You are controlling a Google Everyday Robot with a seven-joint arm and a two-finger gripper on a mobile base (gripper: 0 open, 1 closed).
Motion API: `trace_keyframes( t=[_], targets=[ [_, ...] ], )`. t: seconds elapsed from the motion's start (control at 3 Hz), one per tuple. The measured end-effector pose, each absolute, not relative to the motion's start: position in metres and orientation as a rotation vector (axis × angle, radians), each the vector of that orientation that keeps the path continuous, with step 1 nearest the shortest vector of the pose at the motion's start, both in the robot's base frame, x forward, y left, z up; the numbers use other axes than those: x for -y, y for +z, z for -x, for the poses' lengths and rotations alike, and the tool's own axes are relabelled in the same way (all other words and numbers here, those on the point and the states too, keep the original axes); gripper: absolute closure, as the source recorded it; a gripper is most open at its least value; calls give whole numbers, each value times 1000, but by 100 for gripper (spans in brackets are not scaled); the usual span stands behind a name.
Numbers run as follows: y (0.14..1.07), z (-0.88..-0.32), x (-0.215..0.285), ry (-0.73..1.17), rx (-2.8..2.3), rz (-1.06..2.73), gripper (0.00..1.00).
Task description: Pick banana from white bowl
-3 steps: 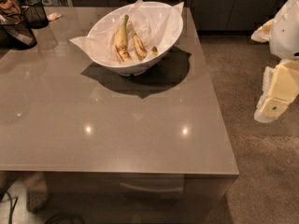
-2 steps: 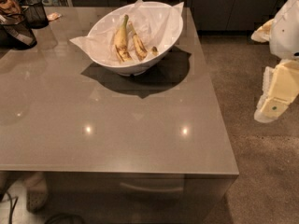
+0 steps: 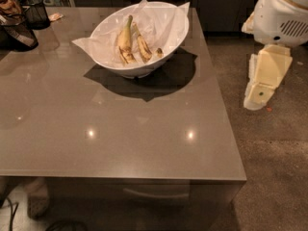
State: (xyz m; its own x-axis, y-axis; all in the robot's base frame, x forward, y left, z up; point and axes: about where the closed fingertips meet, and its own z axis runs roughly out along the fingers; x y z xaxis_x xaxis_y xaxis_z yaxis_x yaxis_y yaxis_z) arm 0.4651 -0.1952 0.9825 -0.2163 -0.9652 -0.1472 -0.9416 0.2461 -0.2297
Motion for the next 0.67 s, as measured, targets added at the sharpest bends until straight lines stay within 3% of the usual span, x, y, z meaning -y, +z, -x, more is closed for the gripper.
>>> trace_keyframes(
  t=[0.67],
  targets=[
    [988,-481,176,-227,-2200,1874,0]
  ],
)
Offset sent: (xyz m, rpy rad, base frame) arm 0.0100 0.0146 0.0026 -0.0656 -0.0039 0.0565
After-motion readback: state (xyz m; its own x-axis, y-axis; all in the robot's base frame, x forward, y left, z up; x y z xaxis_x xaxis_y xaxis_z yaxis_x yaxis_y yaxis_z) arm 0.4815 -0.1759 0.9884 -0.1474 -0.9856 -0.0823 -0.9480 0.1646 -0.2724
